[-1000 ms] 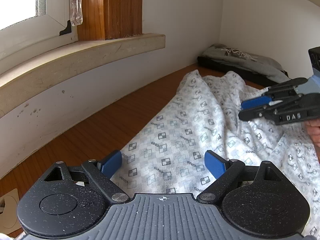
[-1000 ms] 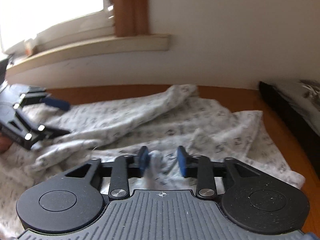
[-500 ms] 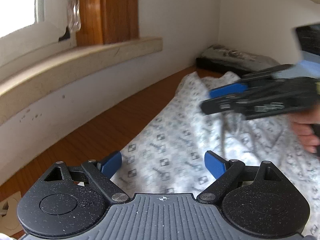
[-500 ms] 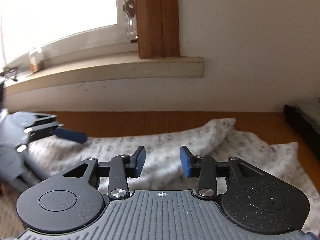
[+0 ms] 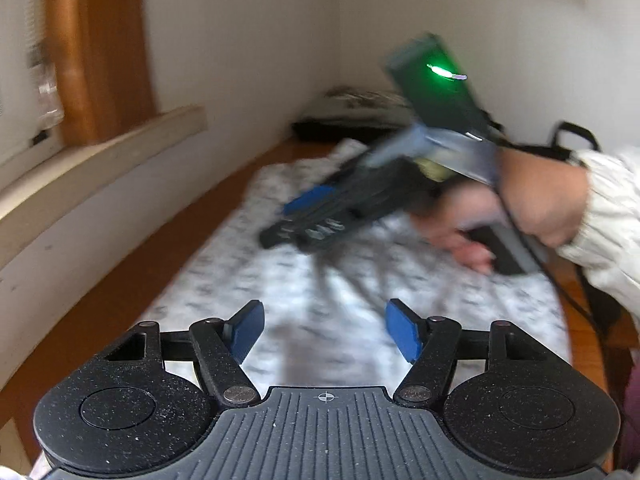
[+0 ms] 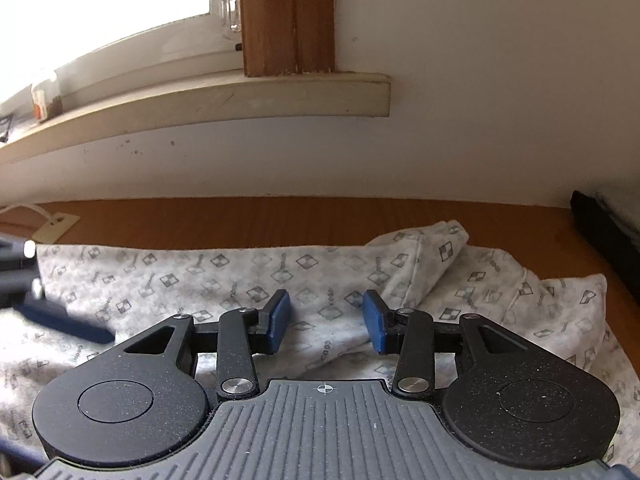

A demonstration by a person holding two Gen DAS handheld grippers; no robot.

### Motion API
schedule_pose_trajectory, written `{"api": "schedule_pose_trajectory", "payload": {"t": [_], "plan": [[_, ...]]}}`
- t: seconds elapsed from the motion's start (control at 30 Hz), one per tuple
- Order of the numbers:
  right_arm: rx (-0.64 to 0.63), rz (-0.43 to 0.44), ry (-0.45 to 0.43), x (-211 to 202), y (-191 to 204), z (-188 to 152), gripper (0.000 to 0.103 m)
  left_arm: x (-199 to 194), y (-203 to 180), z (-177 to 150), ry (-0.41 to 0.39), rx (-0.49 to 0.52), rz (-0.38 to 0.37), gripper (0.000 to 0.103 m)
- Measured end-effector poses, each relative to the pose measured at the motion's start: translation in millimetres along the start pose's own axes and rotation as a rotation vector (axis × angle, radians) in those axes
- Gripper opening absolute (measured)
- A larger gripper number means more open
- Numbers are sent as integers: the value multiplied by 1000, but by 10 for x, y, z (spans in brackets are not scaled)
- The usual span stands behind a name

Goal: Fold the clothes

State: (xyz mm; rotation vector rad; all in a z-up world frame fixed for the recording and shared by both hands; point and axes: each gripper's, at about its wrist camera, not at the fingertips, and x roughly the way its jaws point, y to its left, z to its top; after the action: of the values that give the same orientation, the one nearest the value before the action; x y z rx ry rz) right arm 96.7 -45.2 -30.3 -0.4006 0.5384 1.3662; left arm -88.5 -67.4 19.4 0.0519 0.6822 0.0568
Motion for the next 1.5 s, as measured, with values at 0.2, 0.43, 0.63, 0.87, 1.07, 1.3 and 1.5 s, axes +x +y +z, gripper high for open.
{"api": "schedule_pose_trajectory", "payload": {"t": [0.2, 0.43, 0.63, 0.87, 1.07, 1.3, 1.5], "plan": [[-8, -7, -1, -23, 3, -6, 42, 66, -53, -53, 2, -9, -3, 75], [-9, -7, -1, 15, 18, 15, 43, -36, 84, 31, -57, -56, 27, 82], [-9, -6, -1, 5, 8, 5, 44, -60, 500, -22, -87, -187, 150, 86], [-8, -6, -1, -14, -18, -12, 48, 62, 558, -85, -17, -199, 149, 89], [109, 64, -71, -290, -325, -25, 56, 85, 582, -85, -2, -219, 138, 90], [177, -146, -72, -696, -1121, -103, 59, 91, 572, -90, 3, -217, 142, 91], [289, -178, -61, -763, -1556, -229, 59, 116, 574, -85, 6, -214, 145, 91]]}}
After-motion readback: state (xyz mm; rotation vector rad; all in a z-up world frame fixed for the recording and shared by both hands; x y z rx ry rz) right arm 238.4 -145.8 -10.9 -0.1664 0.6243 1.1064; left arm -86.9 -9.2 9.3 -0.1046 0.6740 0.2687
